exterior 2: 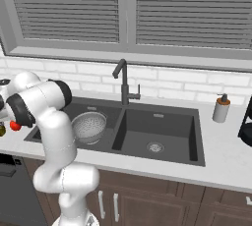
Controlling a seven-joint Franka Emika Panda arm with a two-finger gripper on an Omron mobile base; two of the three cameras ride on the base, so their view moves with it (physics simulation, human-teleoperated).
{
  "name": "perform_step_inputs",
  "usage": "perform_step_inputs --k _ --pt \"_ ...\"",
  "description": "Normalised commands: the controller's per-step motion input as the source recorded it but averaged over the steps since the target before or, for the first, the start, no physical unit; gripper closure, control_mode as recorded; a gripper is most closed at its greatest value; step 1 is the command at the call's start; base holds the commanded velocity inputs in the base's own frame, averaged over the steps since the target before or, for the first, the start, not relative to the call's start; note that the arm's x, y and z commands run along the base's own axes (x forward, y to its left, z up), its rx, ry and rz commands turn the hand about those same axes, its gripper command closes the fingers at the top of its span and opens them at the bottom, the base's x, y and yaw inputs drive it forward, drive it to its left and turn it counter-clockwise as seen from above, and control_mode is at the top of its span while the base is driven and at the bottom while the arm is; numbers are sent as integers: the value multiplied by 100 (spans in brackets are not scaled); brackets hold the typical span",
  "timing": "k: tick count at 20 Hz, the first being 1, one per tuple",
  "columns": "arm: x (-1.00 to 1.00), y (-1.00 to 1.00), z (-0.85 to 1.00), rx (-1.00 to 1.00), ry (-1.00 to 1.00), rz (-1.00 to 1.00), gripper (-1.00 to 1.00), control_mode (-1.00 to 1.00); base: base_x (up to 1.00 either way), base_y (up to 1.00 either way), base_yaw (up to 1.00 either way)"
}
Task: Put the colander in the sink, put the apple, kiwi in the colander, and turn on the sink faucet and pour water over the colander.
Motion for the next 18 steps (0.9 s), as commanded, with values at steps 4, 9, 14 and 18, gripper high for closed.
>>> perform_step_inputs --k 4,9,14,18 --pt "20 0 0 0 3 0 -100 -100 0 0 0" --pt "3 0 -11 0 3 0 -100 -100 0 0 0" --pt "0 0 -36 0 0 0 -100 -100 0 0 0" --pt "0 2 -45 0 0 0 -100 -100 0 0 0"
